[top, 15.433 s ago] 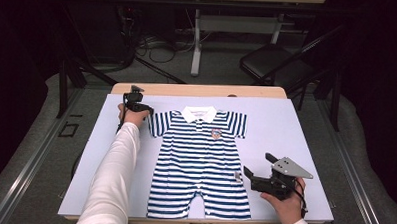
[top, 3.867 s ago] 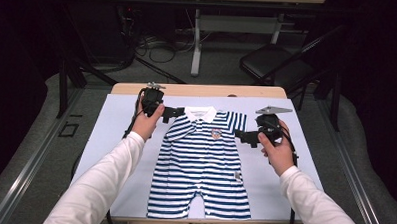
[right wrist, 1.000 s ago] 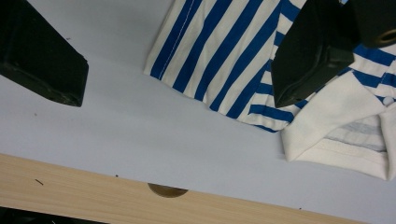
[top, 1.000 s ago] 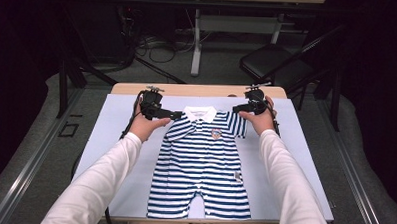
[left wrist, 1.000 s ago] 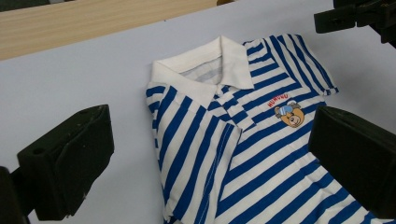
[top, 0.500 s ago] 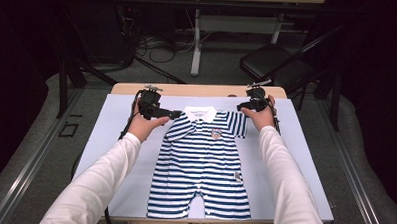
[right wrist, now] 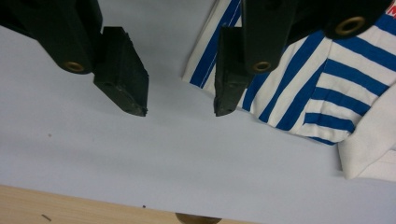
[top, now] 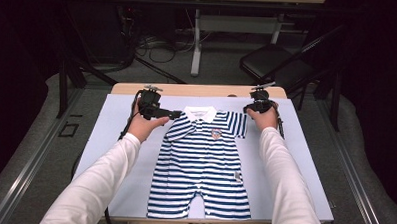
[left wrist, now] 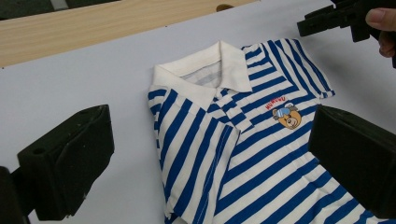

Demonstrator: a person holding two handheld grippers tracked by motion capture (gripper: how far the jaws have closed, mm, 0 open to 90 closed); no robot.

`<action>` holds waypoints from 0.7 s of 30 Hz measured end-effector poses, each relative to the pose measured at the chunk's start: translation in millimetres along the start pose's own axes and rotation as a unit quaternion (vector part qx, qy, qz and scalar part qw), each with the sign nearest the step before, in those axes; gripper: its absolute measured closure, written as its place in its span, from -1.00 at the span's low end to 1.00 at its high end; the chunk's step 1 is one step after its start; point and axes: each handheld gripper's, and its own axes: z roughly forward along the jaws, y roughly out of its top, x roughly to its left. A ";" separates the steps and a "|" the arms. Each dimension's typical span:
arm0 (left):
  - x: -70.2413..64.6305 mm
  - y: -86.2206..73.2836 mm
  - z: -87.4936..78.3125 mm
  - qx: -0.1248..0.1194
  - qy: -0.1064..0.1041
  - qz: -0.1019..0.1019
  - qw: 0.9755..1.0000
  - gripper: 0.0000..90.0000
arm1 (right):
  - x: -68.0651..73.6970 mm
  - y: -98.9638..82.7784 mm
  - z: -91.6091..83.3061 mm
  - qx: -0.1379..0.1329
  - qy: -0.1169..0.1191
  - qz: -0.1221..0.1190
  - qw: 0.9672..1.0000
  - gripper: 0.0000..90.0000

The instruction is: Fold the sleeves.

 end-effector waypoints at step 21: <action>2.2 -0.5 -1.6 0.004 0.004 0.001 1.000 -0.98 | 3.2 -6.5 11.0 0.007 0.012 -0.003 1.000 0.51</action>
